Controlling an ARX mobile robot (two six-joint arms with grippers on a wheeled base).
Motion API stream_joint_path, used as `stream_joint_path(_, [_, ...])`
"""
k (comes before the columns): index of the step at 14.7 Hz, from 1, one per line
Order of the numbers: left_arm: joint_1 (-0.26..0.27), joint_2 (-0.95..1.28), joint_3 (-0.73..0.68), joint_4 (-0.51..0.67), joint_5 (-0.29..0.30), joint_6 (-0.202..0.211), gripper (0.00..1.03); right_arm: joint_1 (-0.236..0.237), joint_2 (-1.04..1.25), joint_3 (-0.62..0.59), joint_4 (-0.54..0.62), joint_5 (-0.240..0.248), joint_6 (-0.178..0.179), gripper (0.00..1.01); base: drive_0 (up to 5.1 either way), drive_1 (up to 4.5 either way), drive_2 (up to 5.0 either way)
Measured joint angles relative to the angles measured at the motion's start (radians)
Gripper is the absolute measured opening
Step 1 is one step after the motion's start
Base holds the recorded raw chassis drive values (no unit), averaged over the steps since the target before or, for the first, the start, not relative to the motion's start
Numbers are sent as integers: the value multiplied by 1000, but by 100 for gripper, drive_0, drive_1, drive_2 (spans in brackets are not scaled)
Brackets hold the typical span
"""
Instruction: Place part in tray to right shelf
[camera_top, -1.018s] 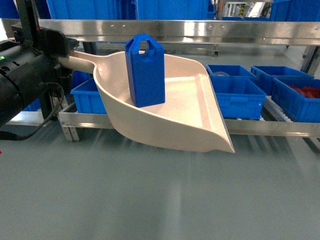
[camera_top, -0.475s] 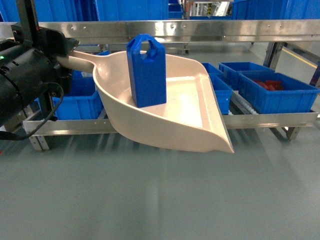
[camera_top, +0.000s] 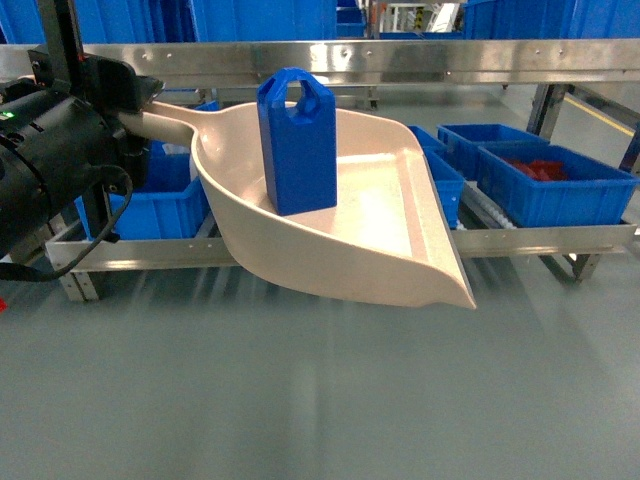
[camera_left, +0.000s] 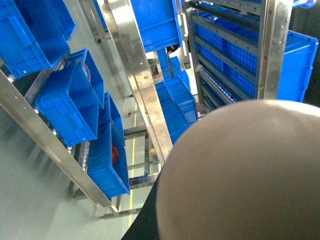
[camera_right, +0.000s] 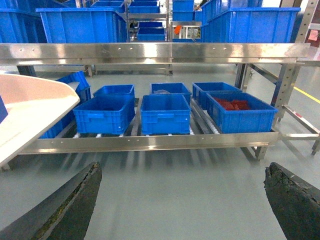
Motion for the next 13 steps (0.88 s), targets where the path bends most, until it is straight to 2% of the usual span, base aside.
stream_joint_path(13, [0,0,0,0,0,0,12,0,0,0,0,0,0,98,0,0,0])
